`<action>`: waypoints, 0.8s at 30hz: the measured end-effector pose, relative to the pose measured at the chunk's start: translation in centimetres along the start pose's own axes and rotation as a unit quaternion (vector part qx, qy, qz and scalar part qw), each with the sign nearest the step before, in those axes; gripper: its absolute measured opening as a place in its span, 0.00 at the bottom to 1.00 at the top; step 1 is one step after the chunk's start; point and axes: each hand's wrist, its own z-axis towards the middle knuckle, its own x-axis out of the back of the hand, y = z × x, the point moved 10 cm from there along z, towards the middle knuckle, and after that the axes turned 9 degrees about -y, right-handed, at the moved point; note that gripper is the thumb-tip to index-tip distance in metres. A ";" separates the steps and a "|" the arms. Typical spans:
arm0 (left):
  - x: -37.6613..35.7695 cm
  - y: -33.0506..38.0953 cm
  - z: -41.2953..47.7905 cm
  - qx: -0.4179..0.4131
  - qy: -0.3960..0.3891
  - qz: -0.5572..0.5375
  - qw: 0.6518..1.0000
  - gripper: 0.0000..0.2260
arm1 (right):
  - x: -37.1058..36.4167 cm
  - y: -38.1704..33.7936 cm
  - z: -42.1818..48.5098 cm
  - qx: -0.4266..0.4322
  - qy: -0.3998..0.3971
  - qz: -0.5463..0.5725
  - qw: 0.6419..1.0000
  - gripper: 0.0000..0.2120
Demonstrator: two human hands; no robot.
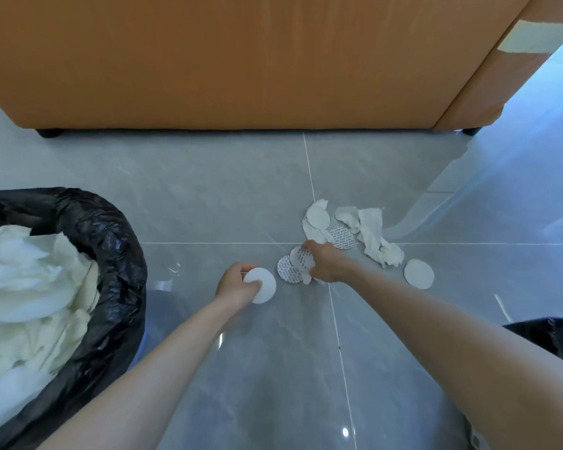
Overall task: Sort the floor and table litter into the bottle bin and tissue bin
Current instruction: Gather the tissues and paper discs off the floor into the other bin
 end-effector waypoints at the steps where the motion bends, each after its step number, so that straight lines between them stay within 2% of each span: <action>1: 0.0 -0.4 -0.2 -0.001 -0.001 0.007 1.000 0.14 | -0.2 0.0 -0.1 0.000 0.004 0.001 1.000 0.28; 5: -0.4 -0.7 -0.8 -0.023 -0.013 0.038 0.999 0.14 | -1.7 1.0 -1.1 -0.024 0.033 0.059 0.997 0.23; 9: -1.9 0.7 -1.7 -0.063 -0.034 0.130 0.989 0.09 | -4.1 2.1 -3.3 -0.040 0.042 0.144 0.988 0.25; 11: -3.3 1.1 -2.3 -0.092 -0.052 0.199 0.974 0.07 | -5.7 2.0 -4.6 -0.037 0.032 0.158 0.986 0.27; 17: -7.3 -0.8 -4.7 -0.133 -0.129 0.341 0.922 0.10 | -8.7 1.0 -7.8 -0.006 0.023 0.181 0.983 0.30; 19: -7.5 -1.0 -5.2 -0.135 -0.123 0.360 0.915 0.12 | -8.9 0.8 -8.3 -0.003 0.018 0.163 0.986 0.29; 24: -7.9 -0.7 -5.5 -0.151 -0.098 0.333 0.926 0.15 | -9.3 1.1 -9.1 -0.009 0.002 0.142 0.990 0.25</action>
